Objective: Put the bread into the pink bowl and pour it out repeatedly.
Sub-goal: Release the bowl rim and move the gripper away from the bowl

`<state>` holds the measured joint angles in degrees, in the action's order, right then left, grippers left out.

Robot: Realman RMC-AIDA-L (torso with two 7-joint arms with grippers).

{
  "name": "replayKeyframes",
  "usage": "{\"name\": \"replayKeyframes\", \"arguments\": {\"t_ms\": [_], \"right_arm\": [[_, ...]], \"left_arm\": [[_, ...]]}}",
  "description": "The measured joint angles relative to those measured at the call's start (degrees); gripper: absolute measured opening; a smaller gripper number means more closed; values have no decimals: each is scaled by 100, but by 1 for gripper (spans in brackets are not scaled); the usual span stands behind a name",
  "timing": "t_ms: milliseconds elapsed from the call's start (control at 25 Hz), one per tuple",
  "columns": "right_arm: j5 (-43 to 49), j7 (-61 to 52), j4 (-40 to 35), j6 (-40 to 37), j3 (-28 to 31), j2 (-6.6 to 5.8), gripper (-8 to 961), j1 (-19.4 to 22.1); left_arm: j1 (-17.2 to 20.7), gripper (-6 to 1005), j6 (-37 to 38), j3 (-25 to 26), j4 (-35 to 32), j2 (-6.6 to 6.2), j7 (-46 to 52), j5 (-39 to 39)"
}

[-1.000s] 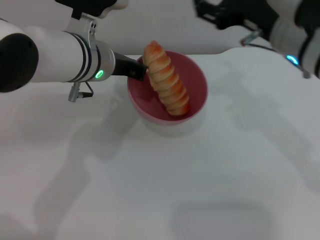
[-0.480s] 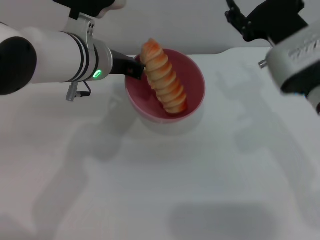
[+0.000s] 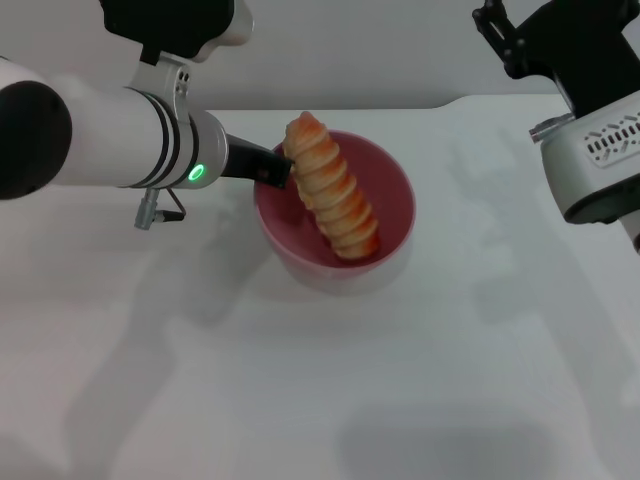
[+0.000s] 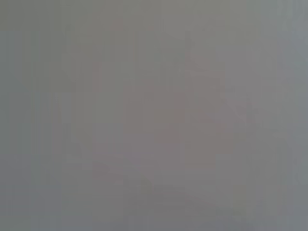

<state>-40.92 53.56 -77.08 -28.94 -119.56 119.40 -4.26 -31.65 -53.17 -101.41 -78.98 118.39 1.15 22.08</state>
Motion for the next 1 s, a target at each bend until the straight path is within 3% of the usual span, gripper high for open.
{"name": "replayKeyframes", "arguments": {"t_ms": [320,600,1000], "right_arm": [[-54,-660,483,-1041,-109,-11,769,164],[-57,-1846,730,-1039,27,-28,769,286],[-3,-2599,1423,-1430,193,-47,769,279]], "left_arm": [[9,70,-42,-1,-47,0,3,0],[-1,73,-43,15,-50,-5,7,-1],[38,77,-133,28,-46,-4,18,129]]}}
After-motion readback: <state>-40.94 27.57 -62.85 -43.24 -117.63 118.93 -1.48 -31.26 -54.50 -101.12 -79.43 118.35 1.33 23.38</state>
